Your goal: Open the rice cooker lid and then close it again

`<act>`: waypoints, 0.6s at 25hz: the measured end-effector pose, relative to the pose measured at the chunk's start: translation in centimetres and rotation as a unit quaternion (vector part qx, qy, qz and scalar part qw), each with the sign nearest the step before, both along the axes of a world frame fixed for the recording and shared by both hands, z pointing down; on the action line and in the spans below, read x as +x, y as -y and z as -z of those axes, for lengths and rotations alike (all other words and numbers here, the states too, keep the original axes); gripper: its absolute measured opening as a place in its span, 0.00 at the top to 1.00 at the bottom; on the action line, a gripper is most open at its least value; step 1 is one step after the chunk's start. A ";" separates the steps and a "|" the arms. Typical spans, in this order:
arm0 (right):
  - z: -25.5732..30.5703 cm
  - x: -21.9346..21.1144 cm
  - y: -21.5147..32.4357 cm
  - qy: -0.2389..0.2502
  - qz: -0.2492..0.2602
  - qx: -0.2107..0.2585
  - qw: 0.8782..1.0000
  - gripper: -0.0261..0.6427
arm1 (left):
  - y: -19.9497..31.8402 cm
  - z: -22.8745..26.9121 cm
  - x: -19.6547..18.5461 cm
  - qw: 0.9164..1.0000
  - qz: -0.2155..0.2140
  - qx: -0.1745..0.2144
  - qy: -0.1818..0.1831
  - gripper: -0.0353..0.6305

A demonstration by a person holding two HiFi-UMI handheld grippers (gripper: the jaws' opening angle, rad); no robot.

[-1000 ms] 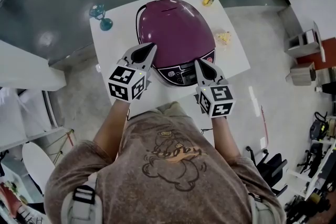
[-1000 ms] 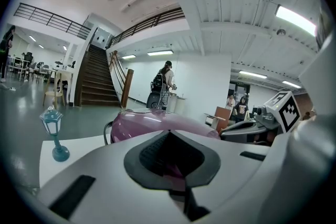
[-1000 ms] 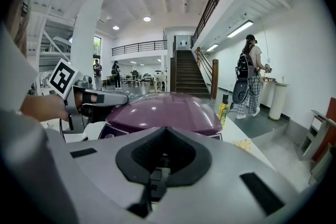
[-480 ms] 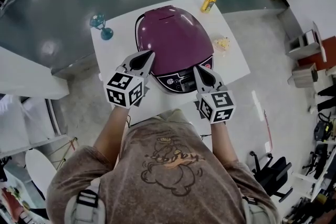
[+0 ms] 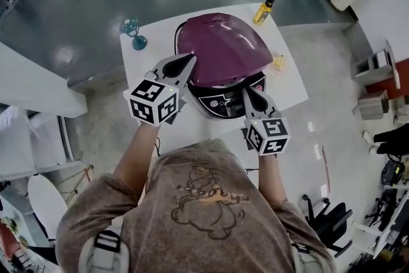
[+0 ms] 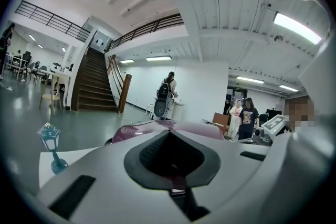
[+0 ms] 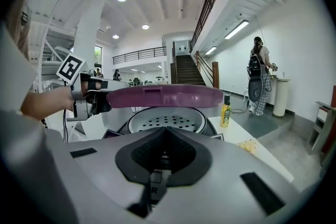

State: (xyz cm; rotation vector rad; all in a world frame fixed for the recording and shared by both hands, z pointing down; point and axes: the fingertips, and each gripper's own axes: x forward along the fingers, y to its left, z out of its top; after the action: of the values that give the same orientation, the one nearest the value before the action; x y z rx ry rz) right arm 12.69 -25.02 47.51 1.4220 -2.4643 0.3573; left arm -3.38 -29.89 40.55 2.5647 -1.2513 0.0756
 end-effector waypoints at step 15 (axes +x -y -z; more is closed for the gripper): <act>0.3 0.0 0.1 0.001 -0.002 -0.003 1.000 0.95 | 1.6 3.4 -0.9 1.000 -0.004 0.020 -0.005 0.92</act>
State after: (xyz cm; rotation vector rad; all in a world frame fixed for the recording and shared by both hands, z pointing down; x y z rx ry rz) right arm 12.66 -25.10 47.16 1.4254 -2.4598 0.3683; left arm -4.28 -31.51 37.12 2.6004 -1.2516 0.0406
